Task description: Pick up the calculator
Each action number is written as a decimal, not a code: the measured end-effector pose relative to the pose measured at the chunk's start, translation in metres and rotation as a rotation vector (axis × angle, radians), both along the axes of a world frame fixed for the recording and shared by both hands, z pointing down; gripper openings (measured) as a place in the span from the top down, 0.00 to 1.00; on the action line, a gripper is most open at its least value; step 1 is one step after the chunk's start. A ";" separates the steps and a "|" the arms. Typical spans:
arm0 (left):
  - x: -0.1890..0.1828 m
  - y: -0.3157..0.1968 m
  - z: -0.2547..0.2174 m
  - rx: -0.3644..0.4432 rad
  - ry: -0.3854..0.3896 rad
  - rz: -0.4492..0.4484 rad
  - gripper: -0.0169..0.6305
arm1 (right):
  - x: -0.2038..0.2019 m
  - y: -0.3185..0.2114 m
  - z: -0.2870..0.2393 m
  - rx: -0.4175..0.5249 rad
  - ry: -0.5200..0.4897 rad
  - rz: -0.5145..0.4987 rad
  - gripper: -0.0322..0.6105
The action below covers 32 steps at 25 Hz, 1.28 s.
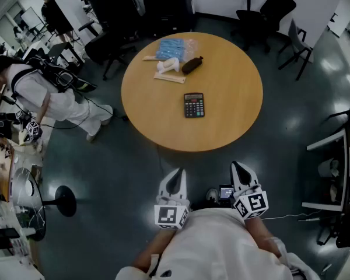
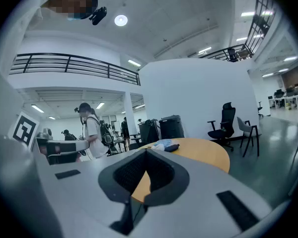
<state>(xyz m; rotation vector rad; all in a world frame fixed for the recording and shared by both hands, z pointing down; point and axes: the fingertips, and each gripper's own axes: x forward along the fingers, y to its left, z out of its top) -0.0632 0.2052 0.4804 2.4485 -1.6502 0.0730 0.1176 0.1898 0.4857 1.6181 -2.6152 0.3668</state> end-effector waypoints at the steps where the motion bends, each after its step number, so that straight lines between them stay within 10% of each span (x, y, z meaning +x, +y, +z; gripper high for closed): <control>1: 0.002 -0.001 0.000 0.001 0.000 0.004 0.97 | 0.001 -0.001 0.001 -0.002 0.001 -0.001 0.93; 32: 0.039 -0.020 0.023 -0.058 -0.011 -0.071 0.97 | 0.032 -0.053 0.031 -0.040 -0.015 -0.126 0.93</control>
